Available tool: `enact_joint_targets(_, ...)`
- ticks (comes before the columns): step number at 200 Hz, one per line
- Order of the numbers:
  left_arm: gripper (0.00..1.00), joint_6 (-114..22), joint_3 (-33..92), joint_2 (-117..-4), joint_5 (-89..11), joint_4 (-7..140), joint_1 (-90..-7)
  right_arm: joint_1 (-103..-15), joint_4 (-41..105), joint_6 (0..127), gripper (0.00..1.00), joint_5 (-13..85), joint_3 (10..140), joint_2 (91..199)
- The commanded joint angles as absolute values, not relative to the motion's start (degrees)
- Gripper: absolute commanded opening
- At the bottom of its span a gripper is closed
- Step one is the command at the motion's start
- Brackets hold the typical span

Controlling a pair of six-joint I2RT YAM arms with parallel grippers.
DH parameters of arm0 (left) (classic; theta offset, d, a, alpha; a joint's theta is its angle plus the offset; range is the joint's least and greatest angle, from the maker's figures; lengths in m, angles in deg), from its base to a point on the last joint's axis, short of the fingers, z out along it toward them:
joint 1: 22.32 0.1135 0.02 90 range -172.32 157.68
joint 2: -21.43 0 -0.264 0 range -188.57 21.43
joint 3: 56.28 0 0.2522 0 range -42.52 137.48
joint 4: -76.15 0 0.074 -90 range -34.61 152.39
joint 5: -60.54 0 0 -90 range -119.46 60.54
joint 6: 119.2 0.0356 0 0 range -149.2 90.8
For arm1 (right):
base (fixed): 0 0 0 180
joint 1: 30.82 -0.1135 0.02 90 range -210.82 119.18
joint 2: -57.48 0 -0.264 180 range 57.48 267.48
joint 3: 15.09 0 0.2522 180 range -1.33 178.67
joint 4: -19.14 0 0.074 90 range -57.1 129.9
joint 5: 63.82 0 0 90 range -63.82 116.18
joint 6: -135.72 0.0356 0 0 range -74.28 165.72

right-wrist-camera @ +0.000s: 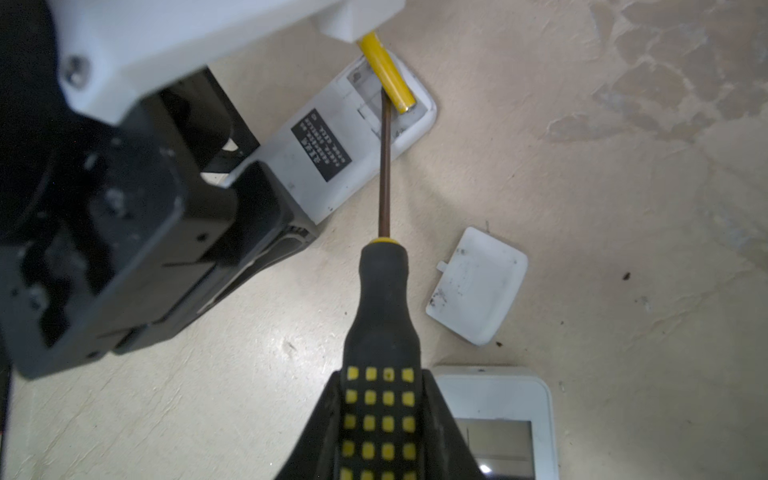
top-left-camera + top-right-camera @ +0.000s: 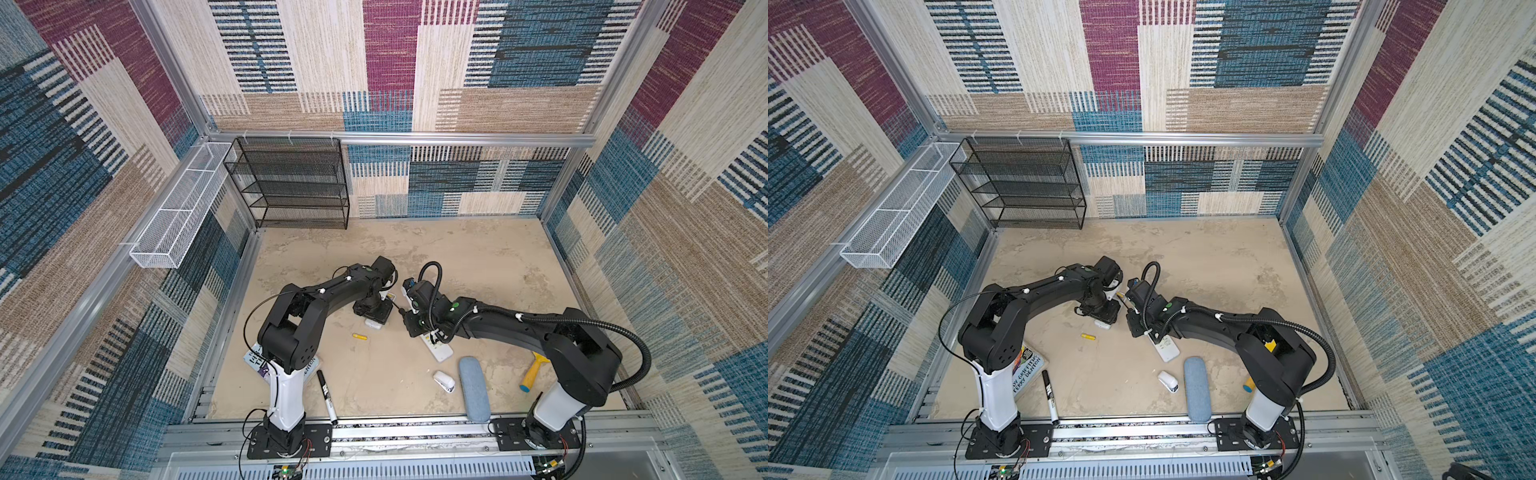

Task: Unload the batteries from the remote control
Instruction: 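Insert the screwdriver tip under the remaining yellow battery and lever it up, then pry the yellow battery out of the compartment with the right gripper's screwdriver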

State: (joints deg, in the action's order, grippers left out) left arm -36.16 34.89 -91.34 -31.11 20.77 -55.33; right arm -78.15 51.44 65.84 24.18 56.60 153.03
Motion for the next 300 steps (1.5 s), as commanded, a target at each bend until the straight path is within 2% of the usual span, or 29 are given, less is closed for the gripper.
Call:
enact_joint_targets(1, 0.49, -33.6, 34.2, -91.7, -36.4, 22.4, -55.5, -78.2, 51.5, 66.6, 0.00, 24.5, 55.5, 152.8)
enact_joint_targets(42, 0.52, -33.2, 34.3, -91.3, -35.0, 21.3, -55.2, -78.0, 48.7, 63.4, 0.00, 28.4, 52.3, 143.9)
enact_joint_targets(77, 0.52, -32.4, 34.3, -90.8, -34.5, 20.3, -55.2, -77.0, 49.2, 63.0, 0.00, 27.8, 52.0, 142.3)
enact_joint_targets(115, 0.52, -31.1, 34.0, -89.9, -33.8, 18.9, -55.2, -74.4, 48.4, 62.4, 0.00, 27.1, 51.9, 143.2)
enact_joint_targets(164, 0.52, -30.9, 34.8, -89.9, -33.4, 17.7, -55.2, -74.4, 45.6, 62.3, 0.00, 35.5, 49.7, 143.0)
enact_joint_targets(197, 0.52, -30.5, 34.6, -89.8, -33.2, 17.7, -55.2, -74.5, 44.6, 63.2, 0.00, 37.3, 47.1, 140.9)
enact_joint_targets(300, 0.52, -27.0, 34.5, -88.5, -34.6, 15.4, -55.3, -74.6, 46.5, 64.0, 0.00, 32.2, 50.1, 146.1)
